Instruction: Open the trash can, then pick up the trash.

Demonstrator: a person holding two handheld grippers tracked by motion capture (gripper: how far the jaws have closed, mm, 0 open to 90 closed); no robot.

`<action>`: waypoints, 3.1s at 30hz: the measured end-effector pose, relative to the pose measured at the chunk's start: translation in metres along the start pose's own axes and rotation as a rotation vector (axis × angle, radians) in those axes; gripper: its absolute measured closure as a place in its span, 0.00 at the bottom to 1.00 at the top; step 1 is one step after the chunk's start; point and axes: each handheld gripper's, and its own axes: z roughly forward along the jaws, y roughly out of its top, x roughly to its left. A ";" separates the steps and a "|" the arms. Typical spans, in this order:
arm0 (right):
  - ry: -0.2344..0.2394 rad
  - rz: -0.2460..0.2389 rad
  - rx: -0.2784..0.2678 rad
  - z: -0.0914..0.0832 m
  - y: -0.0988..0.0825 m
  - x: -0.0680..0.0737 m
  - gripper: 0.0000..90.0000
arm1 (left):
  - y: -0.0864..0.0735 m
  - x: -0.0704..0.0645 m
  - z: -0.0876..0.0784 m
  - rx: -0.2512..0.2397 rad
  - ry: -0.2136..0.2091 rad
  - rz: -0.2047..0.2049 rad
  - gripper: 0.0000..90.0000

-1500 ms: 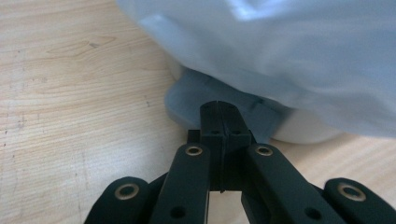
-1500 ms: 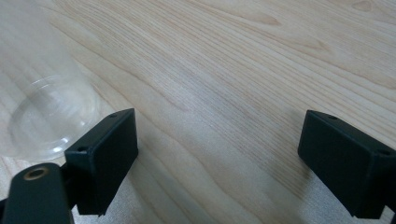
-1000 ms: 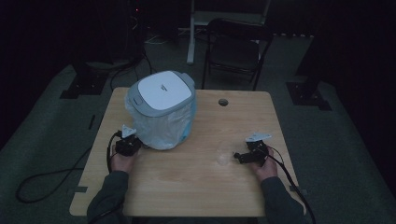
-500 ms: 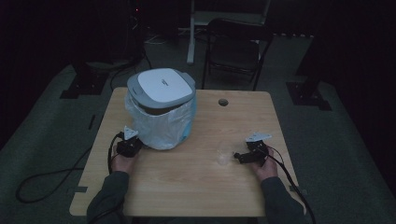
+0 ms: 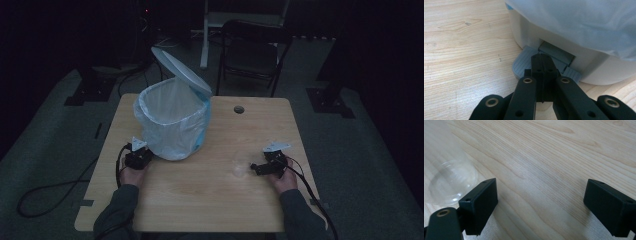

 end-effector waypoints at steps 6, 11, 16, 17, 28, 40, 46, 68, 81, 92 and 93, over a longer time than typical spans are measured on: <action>0.000 0.000 0.000 0.000 0.000 0.000 0.12 | 0.000 -0.001 0.000 0.002 0.005 0.003 1.00; 0.000 -0.001 0.000 0.000 0.000 0.000 0.12 | 0.000 0.000 0.000 -0.001 0.003 -0.005 1.00; -0.002 0.001 0.000 0.000 0.000 0.001 0.13 | 0.000 0.000 0.000 -0.001 0.000 -0.008 1.00; -0.003 0.002 -0.001 0.000 0.000 0.001 0.13 | 0.000 0.000 0.000 -0.001 0.000 -0.009 1.00; -0.044 0.090 0.008 -0.010 -0.001 0.002 0.32 | 0.000 0.001 0.000 -0.001 -0.004 -0.013 1.00; -0.022 0.124 -0.064 -0.038 0.004 0.004 0.51 | 0.000 0.001 0.000 -0.001 -0.006 -0.018 1.00; 0.034 0.118 -0.103 -0.054 0.012 0.010 0.63 | 0.000 0.002 0.000 -0.002 -0.009 -0.022 1.00; 0.079 0.068 -0.172 -0.081 0.050 0.039 0.72 | 0.000 0.002 0.000 -0.001 -0.009 -0.022 1.00; 0.145 0.065 -0.062 -0.072 0.029 0.040 0.78 | 0.000 0.002 0.000 -0.001 -0.009 -0.021 1.00; 0.198 0.029 -0.028 -0.067 0.008 0.044 0.96 | 0.000 0.001 0.000 -0.001 -0.006 -0.020 1.00; 0.195 0.026 -0.032 -0.067 0.008 0.044 0.96 | 0.000 0.001 0.000 -0.002 -0.007 -0.020 1.00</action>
